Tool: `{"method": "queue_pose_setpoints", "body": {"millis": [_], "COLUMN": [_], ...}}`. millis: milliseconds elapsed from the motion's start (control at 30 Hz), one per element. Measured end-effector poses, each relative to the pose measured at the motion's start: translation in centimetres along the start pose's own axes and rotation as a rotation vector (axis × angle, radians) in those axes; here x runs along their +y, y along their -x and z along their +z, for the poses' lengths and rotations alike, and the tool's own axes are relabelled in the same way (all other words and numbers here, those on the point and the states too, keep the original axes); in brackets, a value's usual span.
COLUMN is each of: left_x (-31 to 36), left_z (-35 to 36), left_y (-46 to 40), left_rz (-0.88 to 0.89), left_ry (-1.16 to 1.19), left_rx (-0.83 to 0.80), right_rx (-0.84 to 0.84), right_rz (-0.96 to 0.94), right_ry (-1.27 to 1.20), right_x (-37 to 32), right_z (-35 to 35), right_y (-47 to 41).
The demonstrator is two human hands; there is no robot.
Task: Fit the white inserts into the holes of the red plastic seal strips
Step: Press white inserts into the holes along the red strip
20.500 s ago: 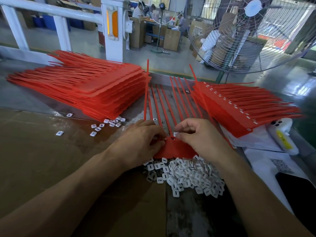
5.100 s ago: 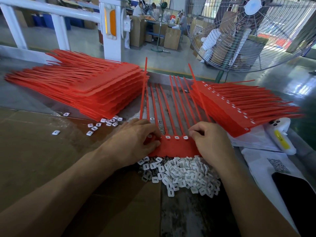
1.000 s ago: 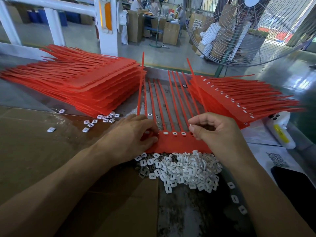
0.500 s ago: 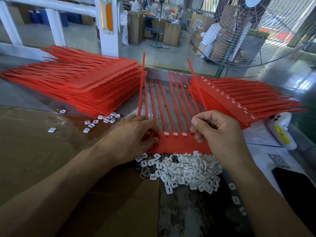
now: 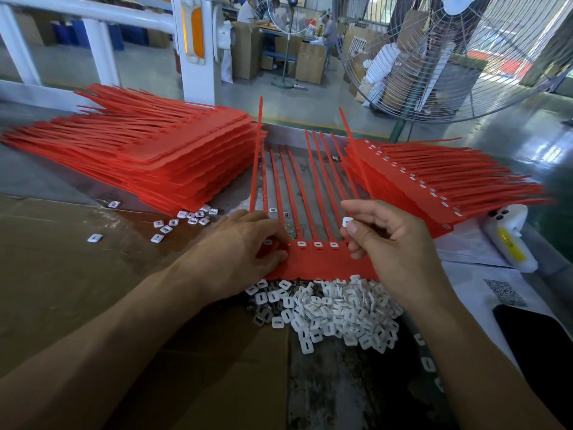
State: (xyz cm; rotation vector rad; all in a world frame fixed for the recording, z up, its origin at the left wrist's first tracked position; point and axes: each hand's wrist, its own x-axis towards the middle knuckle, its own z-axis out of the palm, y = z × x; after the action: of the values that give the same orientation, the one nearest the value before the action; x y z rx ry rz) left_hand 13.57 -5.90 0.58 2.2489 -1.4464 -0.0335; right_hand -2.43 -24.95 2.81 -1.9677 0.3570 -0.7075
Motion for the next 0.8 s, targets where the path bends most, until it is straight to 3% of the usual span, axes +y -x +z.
{"method": "queue_pose_setpoints", "body": {"millis": [267, 533, 800], "left_x": [0.1, 0.1, 0.0], "left_z": [-0.1, -0.1, 0.0], "left_y": [0.1, 0.1, 0.0], "left_rz": [0.003, 0.0, 0.01], "left_ry": [0.006, 0.003, -0.002], "left_rx": [-0.003, -0.01, 0.012], "right_rx": [0.036, 0.079, -0.001], "right_rz": [0.036, 0.099, 0.093], "right_ry": [0.029, 0.262, 0.522], "right_x": [0.6, 2.1, 2.9], "right_z": [-0.1, -1.1, -1.2], "right_y": [-0.1, -0.6, -1.2]}}
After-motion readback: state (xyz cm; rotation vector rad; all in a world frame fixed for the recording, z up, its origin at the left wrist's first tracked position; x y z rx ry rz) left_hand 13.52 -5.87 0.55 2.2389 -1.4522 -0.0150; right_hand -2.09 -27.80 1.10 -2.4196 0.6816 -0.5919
